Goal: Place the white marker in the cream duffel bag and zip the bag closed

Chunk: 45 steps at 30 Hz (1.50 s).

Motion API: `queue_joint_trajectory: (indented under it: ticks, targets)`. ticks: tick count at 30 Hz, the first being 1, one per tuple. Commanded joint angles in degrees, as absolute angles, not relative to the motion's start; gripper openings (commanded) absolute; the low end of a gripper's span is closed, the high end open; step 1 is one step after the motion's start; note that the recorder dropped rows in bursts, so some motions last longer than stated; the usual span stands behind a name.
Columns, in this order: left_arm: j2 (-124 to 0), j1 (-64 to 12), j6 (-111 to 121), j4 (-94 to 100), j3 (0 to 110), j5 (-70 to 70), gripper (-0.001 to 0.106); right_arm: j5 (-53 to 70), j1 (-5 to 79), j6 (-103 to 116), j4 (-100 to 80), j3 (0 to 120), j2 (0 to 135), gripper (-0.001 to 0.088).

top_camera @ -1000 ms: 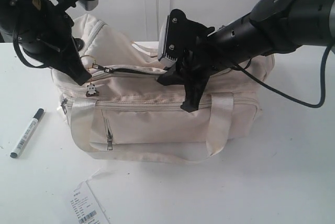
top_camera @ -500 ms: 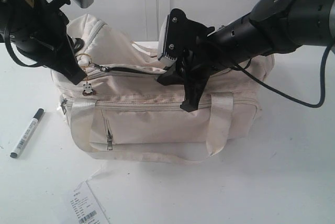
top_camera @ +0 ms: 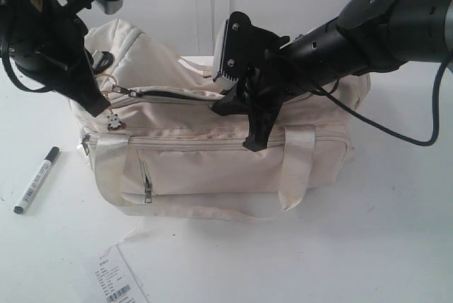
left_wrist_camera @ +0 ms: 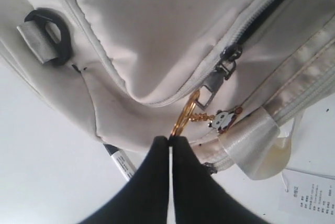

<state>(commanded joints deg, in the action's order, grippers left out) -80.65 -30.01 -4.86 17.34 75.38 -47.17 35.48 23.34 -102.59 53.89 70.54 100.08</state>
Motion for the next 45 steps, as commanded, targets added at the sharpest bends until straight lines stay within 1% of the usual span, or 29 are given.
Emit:
queue_joint_trajectory:
  ticks: [6,32,39,45]
  targets:
    - [-80.65,-27.98,-4.93,16.08,75.26,-47.17,0.0,35.01,23.34,-102.59,53.89,70.54,100.08,0.0]
    - [-80.65,-27.99,-6.15,17.61,75.26,-48.51,0.0,34.59,23.34,-101.78,53.67,70.54,99.25,0.0]
    - [-80.65,-25.28,-6.15,17.06,75.26,-48.89,0.0,34.59,23.34,-101.78,53.67,70.54,98.69,0.0]
    - [-80.65,-25.11,-6.15,17.08,75.26,-48.89,0.0,34.59,23.34,-101.78,53.67,70.54,98.69,0.0]
